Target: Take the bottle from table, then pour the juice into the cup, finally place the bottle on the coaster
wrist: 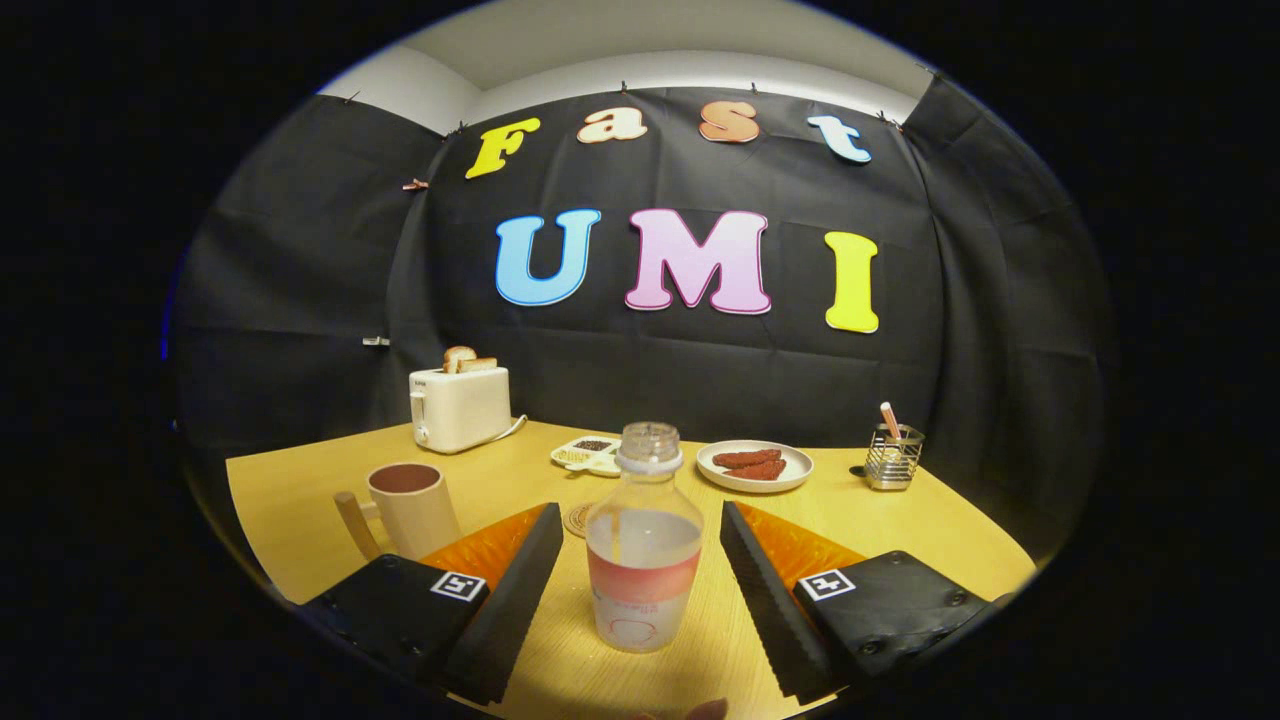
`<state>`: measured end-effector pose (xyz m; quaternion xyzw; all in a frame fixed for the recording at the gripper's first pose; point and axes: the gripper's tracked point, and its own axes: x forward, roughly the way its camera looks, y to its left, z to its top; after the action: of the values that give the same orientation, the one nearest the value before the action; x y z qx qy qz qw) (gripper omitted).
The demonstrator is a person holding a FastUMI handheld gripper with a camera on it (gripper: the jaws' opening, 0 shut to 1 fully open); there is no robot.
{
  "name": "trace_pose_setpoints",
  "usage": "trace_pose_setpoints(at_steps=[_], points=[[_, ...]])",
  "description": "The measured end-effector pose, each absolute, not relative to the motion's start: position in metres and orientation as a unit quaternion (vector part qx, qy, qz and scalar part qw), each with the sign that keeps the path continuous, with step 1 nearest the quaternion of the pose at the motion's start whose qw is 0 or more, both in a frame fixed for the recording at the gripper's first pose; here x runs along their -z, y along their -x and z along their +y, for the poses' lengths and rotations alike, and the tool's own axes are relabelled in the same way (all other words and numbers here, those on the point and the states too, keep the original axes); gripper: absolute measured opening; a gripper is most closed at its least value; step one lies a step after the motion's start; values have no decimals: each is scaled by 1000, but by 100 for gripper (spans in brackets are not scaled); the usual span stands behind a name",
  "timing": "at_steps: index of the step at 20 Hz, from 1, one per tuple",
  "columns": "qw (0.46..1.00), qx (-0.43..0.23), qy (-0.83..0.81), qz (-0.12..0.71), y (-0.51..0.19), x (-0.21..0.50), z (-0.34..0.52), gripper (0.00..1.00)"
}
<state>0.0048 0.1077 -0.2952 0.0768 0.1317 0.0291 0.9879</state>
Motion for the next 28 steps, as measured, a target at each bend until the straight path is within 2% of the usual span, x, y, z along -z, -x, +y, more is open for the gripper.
trace_pose_setpoints(at_steps=[6, 8, 9, 12, 20, 28], points=[[985, -7, -76, 156, -20, 330, 107, 97], [981, 8, -84, 175, -26, 337, 104, 81], [978, 17, -79, 192, -26, 340, 101, 76], [979, 34, -37, 196, -32, 320, 95, 73], [968, 30, 140, 208, -51, 256, 104, 70], [922, -39, 318, 217, -60, 238, 146, 70]])
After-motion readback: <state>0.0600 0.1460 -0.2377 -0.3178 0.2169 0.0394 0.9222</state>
